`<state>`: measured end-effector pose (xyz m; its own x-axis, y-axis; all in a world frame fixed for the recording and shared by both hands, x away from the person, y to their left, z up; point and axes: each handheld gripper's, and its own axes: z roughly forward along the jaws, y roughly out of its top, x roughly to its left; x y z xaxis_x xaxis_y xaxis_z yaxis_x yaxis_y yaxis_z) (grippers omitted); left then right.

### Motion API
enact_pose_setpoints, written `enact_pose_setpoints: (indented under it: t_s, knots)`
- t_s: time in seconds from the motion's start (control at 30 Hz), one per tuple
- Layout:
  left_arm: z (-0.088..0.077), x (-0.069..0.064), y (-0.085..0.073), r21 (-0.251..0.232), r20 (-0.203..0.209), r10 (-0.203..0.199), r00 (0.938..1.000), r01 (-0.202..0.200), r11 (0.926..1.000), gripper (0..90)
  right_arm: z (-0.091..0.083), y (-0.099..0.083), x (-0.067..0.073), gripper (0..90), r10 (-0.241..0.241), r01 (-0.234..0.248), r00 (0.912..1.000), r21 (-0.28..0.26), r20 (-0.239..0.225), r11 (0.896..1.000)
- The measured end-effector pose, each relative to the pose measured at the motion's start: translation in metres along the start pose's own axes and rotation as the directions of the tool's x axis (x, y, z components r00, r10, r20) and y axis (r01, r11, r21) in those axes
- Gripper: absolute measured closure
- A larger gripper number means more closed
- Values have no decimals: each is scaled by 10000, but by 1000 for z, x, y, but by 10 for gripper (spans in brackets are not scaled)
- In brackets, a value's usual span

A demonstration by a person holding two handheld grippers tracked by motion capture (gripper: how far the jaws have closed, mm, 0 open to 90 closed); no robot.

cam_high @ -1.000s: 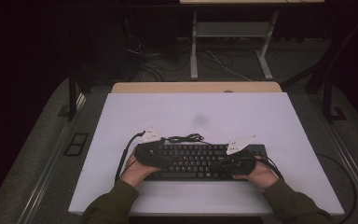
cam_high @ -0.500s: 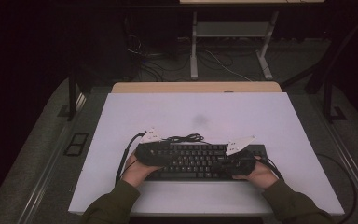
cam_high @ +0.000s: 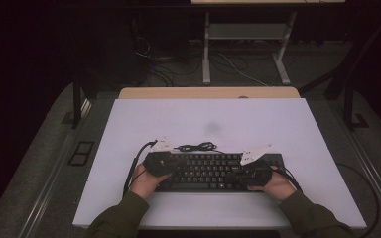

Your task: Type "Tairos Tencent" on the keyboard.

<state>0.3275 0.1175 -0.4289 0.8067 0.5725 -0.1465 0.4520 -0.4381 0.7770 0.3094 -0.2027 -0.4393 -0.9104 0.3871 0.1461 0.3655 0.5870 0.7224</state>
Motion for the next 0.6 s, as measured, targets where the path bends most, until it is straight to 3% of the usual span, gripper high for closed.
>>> enact_pose_setpoints:
  t_s: [0.43,0.6]
  knots:
    - [5,-1,0,494,-3,317,9995,-316,9983,891,0,0,0,897,-13,13,10000,-1,26,10000]
    - [7,-2,-1,542,28,254,9997,-255,9982,891,0,0,0,897,-9,9,10000,2,27,10000]
